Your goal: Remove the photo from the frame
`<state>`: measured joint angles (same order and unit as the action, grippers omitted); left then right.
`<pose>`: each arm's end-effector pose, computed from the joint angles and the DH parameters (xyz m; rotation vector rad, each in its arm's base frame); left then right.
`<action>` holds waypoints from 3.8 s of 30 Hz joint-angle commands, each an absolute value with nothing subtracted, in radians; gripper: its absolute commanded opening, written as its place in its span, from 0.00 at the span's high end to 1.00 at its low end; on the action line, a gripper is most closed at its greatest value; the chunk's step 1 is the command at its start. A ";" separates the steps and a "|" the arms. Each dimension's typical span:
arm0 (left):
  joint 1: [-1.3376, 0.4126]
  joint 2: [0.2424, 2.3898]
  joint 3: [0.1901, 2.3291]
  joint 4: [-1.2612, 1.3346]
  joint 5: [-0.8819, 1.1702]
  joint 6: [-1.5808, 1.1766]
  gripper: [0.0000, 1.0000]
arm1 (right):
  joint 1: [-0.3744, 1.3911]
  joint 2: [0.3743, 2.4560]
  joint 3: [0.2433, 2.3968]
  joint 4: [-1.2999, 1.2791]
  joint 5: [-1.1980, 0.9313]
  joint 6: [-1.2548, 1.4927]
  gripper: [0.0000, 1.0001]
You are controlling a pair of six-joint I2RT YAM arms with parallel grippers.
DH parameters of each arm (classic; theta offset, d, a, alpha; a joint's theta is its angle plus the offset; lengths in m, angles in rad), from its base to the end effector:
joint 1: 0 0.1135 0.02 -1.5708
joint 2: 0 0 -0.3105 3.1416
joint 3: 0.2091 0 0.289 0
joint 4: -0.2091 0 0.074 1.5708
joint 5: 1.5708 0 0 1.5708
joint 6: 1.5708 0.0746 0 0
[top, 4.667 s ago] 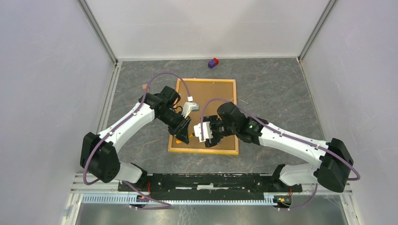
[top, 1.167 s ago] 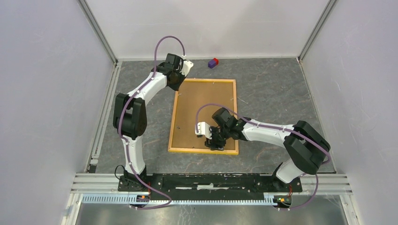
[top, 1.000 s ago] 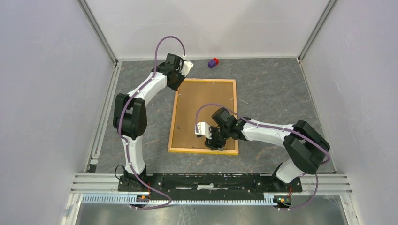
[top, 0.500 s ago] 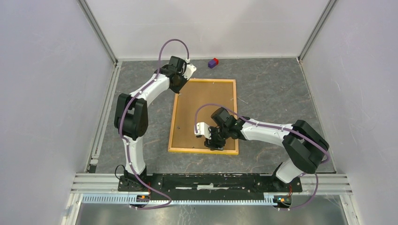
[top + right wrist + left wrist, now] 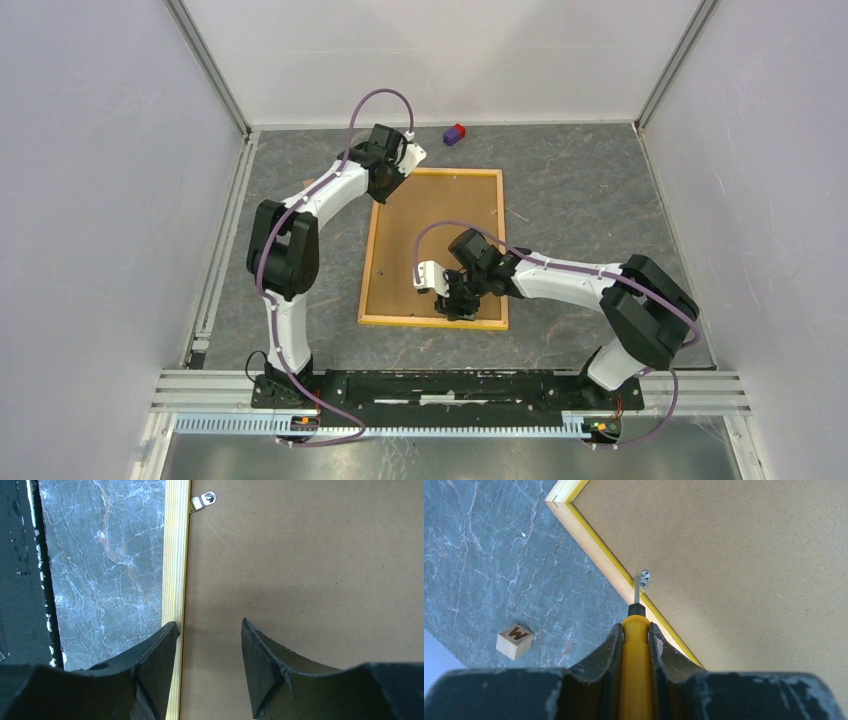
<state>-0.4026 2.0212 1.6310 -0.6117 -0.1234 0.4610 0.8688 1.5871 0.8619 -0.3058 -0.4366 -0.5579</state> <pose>0.4813 -0.1950 0.2163 1.0338 2.3543 0.1807 0.2014 0.2870 0.1599 -1.8190 1.8586 0.6800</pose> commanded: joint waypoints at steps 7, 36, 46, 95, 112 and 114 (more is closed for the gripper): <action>-0.434 2.010 1.656 -0.684 -0.119 0.512 0.98 | 0.885 1.625 0.857 -0.342 -0.426 -0.582 0.45; -0.411 2.029 1.636 -0.695 0.110 0.313 0.98 | 0.883 1.615 0.857 -0.347 -0.432 -0.586 0.47; -0.384 2.001 1.577 -0.665 0.177 0.101 0.98 | 0.884 1.621 0.859 -0.347 -0.434 -0.583 0.48; -0.270 1.897 1.312 -0.332 0.135 0.056 0.98 | 0.883 1.640 0.870 -0.357 -0.449 -0.581 0.48; -0.303 1.932 1.318 -0.350 0.179 0.044 0.98 | 0.882 1.652 0.874 -0.361 -0.455 -0.581 0.49; -0.313 1.933 1.321 -0.363 0.176 0.043 0.98 | 0.883 1.653 0.874 -0.361 -0.455 -0.581 0.49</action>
